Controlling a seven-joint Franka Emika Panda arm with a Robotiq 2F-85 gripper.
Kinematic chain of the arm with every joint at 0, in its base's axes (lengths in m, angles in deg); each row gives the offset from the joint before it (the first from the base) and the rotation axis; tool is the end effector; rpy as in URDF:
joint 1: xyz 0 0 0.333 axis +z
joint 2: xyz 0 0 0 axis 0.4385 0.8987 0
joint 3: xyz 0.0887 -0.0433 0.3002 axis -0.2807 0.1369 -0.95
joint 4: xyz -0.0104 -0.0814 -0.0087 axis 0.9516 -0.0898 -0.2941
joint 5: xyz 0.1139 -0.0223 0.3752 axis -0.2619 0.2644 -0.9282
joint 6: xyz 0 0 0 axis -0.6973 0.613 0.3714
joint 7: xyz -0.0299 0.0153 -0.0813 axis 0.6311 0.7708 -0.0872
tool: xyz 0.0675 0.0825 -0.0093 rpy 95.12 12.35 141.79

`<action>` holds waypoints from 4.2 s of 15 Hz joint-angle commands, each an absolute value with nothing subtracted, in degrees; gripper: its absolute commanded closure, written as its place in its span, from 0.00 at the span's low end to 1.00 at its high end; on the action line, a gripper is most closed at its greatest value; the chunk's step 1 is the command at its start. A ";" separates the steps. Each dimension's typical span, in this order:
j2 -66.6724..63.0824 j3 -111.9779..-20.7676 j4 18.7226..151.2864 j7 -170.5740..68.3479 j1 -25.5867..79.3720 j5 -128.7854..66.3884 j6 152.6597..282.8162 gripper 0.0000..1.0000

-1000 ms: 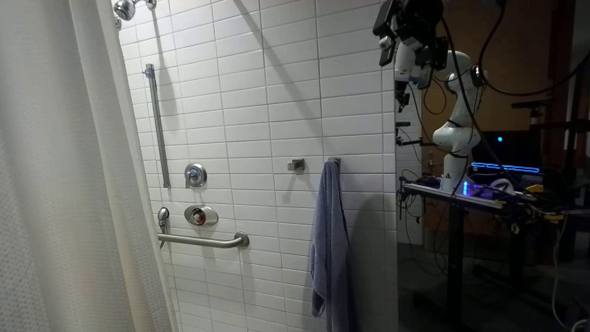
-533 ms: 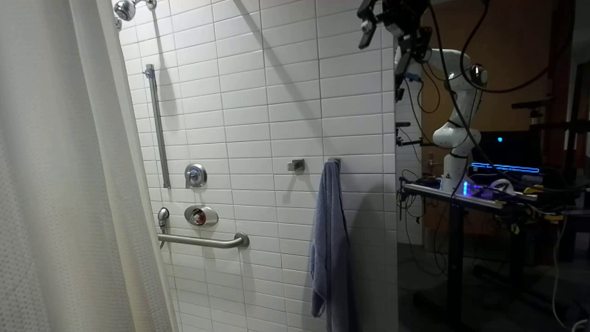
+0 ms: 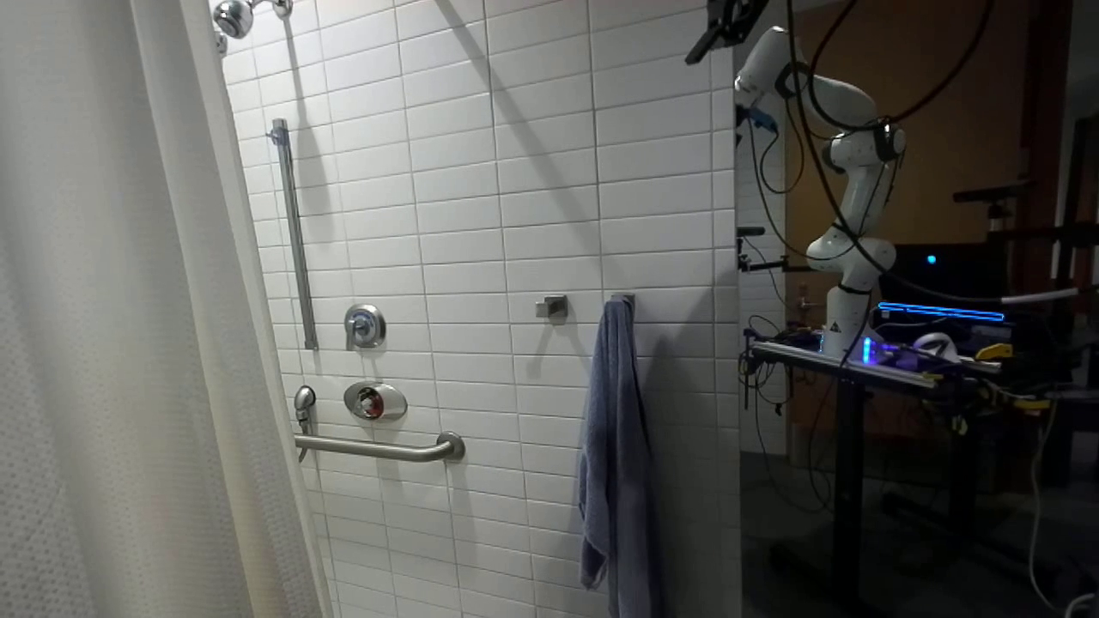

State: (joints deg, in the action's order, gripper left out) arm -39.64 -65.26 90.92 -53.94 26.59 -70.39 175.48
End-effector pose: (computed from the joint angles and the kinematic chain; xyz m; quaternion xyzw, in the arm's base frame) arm 0.4284 0.0162 0.7650 -0.9369 0.0216 -0.1336 0.3223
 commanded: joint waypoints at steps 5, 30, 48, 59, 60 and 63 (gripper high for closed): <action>-29.84 -58.67 81.20 -52.21 23.12 -82.79 174.01 0.00; -17.36 -55.42 69.72 -42.15 16.47 -94.47 178.16 0.00; -5.15 -55.09 60.96 -32.97 9.07 -96.94 178.58 0.00; -3.20 -55.10 61.69 -31.95 9.02 -93.57 179.05 0.00; -3.18 -54.88 61.86 -31.90 9.57 -91.53 179.34 0.00; -2.42 -54.10 62.60 -30.50 12.02 -80.05 181.15 0.00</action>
State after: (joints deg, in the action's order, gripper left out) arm -3.18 -55.06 62.09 -31.81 9.74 -88.14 179.21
